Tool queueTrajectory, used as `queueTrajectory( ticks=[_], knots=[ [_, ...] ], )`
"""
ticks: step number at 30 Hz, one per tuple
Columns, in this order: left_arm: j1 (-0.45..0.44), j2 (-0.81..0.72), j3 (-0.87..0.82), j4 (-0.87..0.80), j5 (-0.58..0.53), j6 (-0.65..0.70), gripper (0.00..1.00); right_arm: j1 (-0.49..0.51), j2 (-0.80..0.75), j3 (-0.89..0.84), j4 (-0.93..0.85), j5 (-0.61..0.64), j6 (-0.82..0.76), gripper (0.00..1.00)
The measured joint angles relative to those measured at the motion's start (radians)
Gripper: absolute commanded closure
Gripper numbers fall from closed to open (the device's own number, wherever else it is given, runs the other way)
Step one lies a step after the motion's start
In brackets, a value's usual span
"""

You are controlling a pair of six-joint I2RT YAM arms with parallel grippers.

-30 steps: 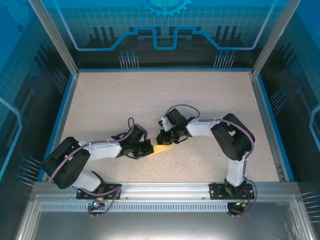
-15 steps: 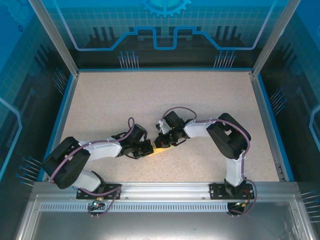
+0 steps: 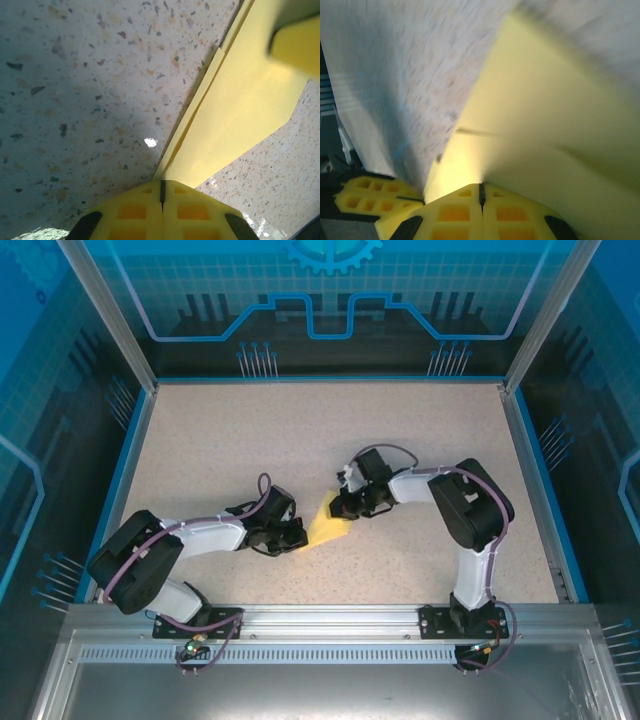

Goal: Fold a paper plane with a square sheet of paper (pick it up from the middle)
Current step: Fourth fold the wing at the center of the table.

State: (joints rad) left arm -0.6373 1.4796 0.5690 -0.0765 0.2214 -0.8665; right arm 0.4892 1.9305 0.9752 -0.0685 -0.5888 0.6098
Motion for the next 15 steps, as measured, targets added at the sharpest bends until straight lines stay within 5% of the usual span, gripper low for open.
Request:
queueTrajectory(
  ticks=[10, 15],
  knots=[
    [0.0, -0.007, 0.001, -0.014, 0.0, 0.004, 1.0, -0.217, -0.01, 0.003, 0.0, 0.032, 0.025, 0.94],
    [0.0, -0.021, 0.012, -0.058, 0.0, 0.011, 0.93, -0.25, -0.076, 0.005, -0.042, 0.116, 0.029, 0.8]
  ],
)
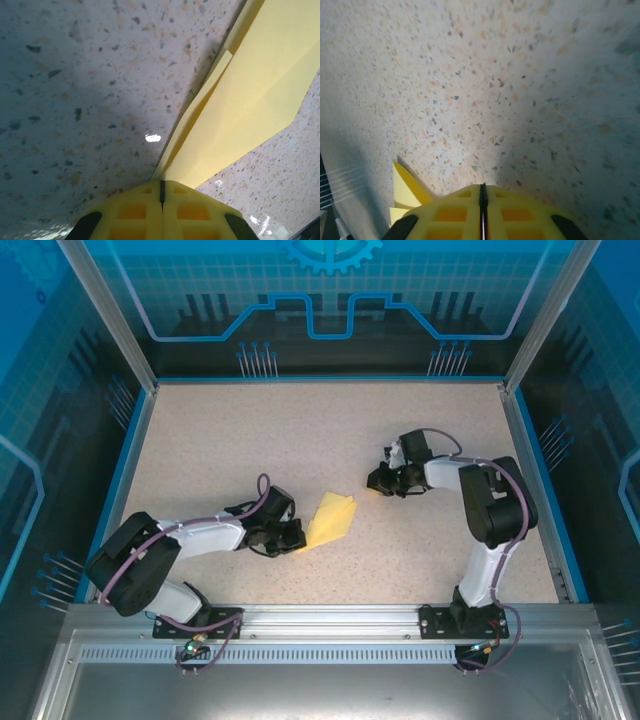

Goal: Fold a paper plane with a square sheet of paper (pick it up from the middle)
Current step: Fourth fold the wing at the center of the table, then turn over the paper at the center of the table.

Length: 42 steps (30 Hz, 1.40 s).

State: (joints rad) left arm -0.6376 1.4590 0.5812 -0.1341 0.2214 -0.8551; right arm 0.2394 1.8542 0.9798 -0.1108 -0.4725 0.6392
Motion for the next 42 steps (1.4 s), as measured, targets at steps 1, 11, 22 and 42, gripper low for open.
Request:
queueTrajectory(
  ticks=[1, 11, 22, 42],
  knots=[
    [0.0, -0.004, 0.004, -0.013, 0.0, 0.003, 0.88, 0.002, -0.029, -0.002, -0.008, 0.006, 0.003, 0.74],
    [0.0, -0.066, 0.108, 0.026, -0.033, 0.007, 0.62, 0.165, -0.248, -0.186, 0.036, 0.026, 0.21, 0.54],
    [0.0, 0.146, 0.165, 0.068, -0.063, -0.038, 0.88, 0.297, -0.234, -0.215, 0.071, 0.099, 0.399, 0.58],
    [0.0, 0.159, 0.161, 0.068, -0.106, -0.083, 0.87, 0.352, -0.071, -0.122, 0.134, 0.131, 0.49, 0.68]
  ],
)
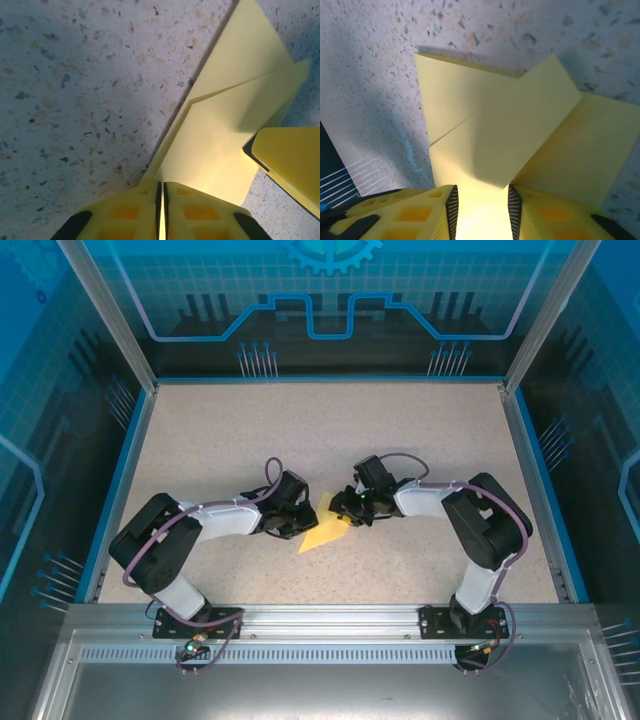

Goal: Fold a paper plane with a square sheet of paper (pick it up from the middle)
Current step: Turn over the paper at the center of the table.

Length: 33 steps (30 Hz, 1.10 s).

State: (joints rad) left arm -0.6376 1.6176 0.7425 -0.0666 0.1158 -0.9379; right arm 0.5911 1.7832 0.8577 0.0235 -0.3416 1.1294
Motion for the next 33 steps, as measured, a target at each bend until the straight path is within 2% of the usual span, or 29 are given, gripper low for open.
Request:
queueTrajectory(
  ticks=[5, 14, 33],
  knots=[
    [0.0, 0.0, 0.0, -0.003, 0.0, -0.004, 0.85, 0.004, 0.025, 0.001, 0.063, -0.01, 0.005, 0.72],
    [0.029, -0.035, -0.005, -0.019, 0.0, -0.006, 0.77, 0.02, 0.047, 0.0, 0.176, -0.031, 0.013, 0.72],
    [0.062, -0.064, -0.006, -0.024, 0.005, -0.005, 0.76, 0.019, 0.07, -0.002, 0.202, -0.018, 0.034, 0.73]
  ],
)
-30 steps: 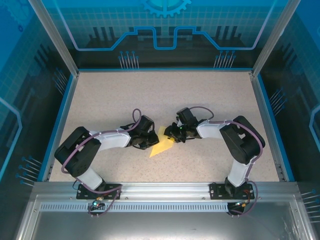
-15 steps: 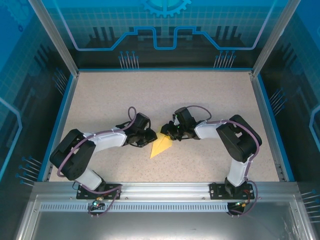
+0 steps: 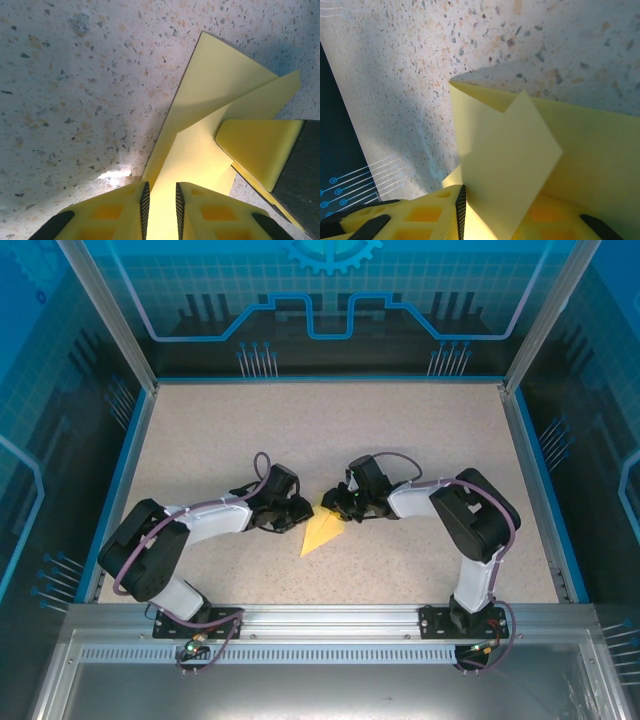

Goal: Fold a paper plane with a square sheet of paper (pick it up from the middle)
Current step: Turn over the paper at the center of the table.

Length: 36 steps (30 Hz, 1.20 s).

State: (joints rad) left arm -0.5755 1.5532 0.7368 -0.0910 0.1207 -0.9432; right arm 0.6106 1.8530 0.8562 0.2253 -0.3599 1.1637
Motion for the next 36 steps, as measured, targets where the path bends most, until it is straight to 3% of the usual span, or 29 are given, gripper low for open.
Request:
queueTrajectory(
  ticks=[12, 20, 24, 30, 36],
  knots=[
    [0.02, 0.005, 0.0, -0.001, 0.007, -0.001, 0.76, -0.001, 0.012, 0.0, 0.024, -0.049, -0.042, 0.76],
    [0.028, 0.005, 0.0, -0.002, 0.007, -0.001, 0.74, -0.001, 0.012, 0.0, 0.029, -0.072, -0.071, 0.91],
    [0.04, 0.002, 0.0, -0.015, 0.008, 0.003, 0.55, -0.004, 0.011, -0.005, 0.061, -0.088, -0.088, 0.95],
    [0.08, -0.098, -0.014, -0.034, 0.061, 0.046, 0.05, -0.071, -0.068, -0.027, 0.116, -0.185, -0.125, 0.95],
    [0.103, -0.253, -0.021, 0.017, 0.162, 0.058, 0.01, -0.206, -0.195, -0.023, 0.233, -0.357, -0.114, 0.94]
  ],
)
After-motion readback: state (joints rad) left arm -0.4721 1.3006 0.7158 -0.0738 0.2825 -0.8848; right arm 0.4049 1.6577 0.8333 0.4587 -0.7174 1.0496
